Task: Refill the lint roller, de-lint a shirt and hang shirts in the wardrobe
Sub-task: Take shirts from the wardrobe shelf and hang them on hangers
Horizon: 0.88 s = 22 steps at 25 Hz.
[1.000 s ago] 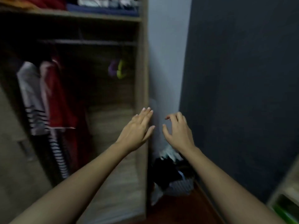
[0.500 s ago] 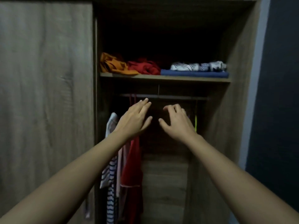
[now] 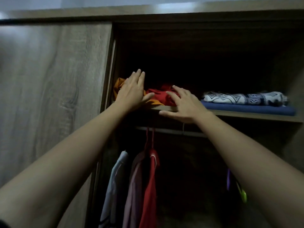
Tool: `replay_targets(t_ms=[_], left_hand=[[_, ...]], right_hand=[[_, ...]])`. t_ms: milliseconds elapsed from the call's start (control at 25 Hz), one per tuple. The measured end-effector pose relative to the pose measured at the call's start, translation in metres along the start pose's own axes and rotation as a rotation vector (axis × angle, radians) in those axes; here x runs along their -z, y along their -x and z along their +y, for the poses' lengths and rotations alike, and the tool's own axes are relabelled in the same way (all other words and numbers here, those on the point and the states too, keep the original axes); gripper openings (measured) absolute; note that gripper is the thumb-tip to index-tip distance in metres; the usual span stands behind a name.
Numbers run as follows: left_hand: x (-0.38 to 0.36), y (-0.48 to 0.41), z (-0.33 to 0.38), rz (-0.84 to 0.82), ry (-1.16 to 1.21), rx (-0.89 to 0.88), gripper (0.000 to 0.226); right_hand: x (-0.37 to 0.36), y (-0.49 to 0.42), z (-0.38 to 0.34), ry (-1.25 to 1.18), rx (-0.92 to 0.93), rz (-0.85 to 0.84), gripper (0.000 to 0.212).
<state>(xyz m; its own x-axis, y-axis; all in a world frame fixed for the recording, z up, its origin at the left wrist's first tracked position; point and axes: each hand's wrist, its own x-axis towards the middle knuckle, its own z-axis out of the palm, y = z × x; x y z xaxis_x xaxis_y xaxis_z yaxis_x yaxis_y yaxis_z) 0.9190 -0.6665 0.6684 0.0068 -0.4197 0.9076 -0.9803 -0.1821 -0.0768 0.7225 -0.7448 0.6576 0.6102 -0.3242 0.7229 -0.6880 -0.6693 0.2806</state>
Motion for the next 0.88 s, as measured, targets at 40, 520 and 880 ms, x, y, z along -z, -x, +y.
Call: replay_targets(t_ms=[40,520,880], left_hand=[[-0.001,-0.011,-0.003,-0.03,-0.025,0.039,0.089],[0.009,-0.01,-0.006,-0.127,-0.142,0.01,0.047],[0.016,0.017,-0.011,-0.283,0.136,-0.067,0.07]], right_hand=[[-0.004,-0.009,0.002,0.038,0.017,-0.048,0.095],[-0.023,-0.022,0.005,0.068,-0.005,-0.055,0.12],[-0.016,-0.039,0.001,0.274,0.12,-0.103,0.126]])
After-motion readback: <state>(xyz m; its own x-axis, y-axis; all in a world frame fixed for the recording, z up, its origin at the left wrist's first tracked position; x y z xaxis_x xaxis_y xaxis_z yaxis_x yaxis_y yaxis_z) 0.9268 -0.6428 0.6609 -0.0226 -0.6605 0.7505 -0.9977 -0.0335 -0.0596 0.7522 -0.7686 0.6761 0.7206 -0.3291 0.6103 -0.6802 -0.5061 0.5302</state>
